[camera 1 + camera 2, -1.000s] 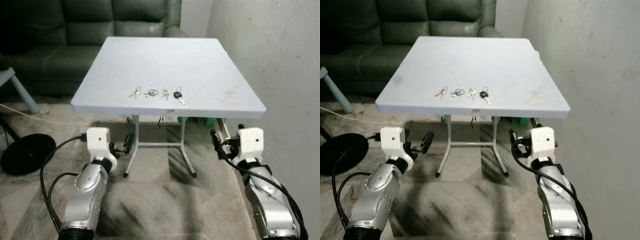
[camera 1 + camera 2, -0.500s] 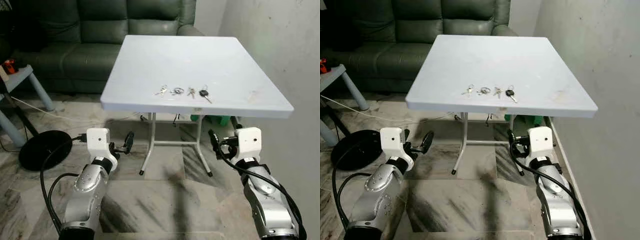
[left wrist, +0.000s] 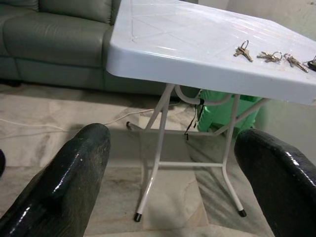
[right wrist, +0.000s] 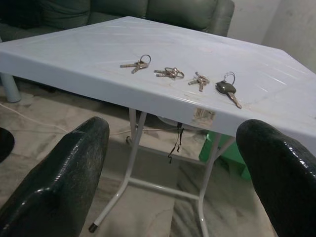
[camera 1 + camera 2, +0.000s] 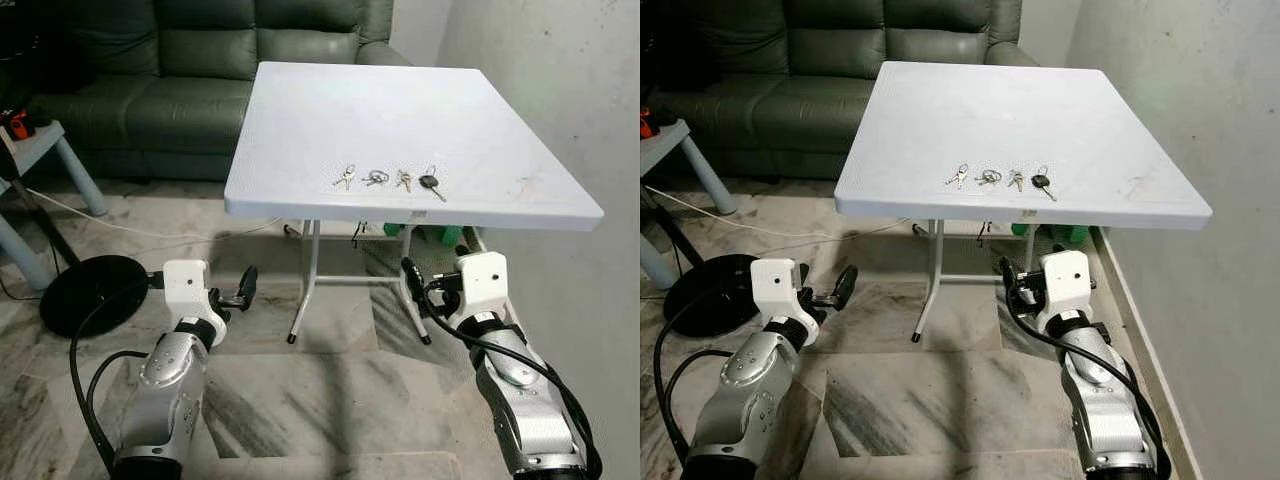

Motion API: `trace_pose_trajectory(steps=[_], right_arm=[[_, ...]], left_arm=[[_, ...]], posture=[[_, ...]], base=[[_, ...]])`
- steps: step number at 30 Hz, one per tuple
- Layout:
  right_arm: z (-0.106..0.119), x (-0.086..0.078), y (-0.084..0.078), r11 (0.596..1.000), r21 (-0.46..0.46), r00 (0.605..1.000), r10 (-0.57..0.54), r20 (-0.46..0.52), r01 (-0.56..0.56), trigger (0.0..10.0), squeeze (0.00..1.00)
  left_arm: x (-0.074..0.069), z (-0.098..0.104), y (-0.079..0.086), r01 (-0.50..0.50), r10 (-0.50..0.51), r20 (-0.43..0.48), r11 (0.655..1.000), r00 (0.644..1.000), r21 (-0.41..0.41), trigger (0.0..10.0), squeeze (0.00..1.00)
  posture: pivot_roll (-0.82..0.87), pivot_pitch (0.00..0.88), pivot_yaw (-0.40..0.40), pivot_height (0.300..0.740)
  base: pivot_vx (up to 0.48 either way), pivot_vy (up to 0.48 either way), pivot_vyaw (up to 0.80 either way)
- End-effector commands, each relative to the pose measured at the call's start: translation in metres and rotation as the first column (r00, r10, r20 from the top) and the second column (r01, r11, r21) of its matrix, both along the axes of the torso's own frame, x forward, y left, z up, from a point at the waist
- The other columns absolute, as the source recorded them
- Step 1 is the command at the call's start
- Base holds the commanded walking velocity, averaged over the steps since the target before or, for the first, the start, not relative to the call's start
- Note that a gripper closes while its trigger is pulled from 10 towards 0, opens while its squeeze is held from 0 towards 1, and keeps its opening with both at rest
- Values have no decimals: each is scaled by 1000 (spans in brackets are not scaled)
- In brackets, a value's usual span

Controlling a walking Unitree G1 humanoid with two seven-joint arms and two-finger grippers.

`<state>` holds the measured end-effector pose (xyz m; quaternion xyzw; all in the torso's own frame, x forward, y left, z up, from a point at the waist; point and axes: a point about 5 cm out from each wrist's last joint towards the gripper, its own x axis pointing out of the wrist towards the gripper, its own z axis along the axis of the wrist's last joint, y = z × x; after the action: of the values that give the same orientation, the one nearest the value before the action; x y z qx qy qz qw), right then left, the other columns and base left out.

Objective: Hang keys on a hook

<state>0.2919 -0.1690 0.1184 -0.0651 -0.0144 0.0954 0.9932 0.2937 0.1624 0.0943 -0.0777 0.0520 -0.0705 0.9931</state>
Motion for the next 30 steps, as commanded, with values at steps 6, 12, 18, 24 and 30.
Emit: trace_pose_trajectory(steps=[6, 12, 18, 24, 30], right_arm=[[0, 0, -2, 1000, 1, 1000, -5, 0, 5, 10000, 0], [0, 0, -2, 1000, -1, 1000, -5, -2, 5, 10000, 0], [0, 0, -2, 1000, 1, 1000, -6, 0, 6, 10000, 0], [1, 1, -1, 1000, 5, 1000, -2, 3, 2, 10000, 0], [0, 1, 0, 1000, 6, 1000, 1, 3, -1, 10000, 0]], left_arm=[[1, 1, 0, -1, 1, -12, 1000, 1000, -14, 10000, 0], [1, 0, 0, -4, 4, -16, 1000, 1000, -15, 10000, 0], [2, 1, 0, 0, 0, -14, 1000, 1000, -12, 10000, 0], [2, 2, -3, 10, -10, -6, 1000, 1000, 3, 10000, 0], [3, 3, -6, 23, -23, 0, 1000, 1000, 15, 10000, 0]], posture=[[-19, 42, -34, 740], [-19, 44, -33, 740], [-18, 44, -34, 740], [-16, 43, -34, 740], [-12, 47, -33, 740]], base=[[162, 0, 0], [249, 0, 0], [270, 0, 0], [278, 0, 0], [282, 0, 0]])
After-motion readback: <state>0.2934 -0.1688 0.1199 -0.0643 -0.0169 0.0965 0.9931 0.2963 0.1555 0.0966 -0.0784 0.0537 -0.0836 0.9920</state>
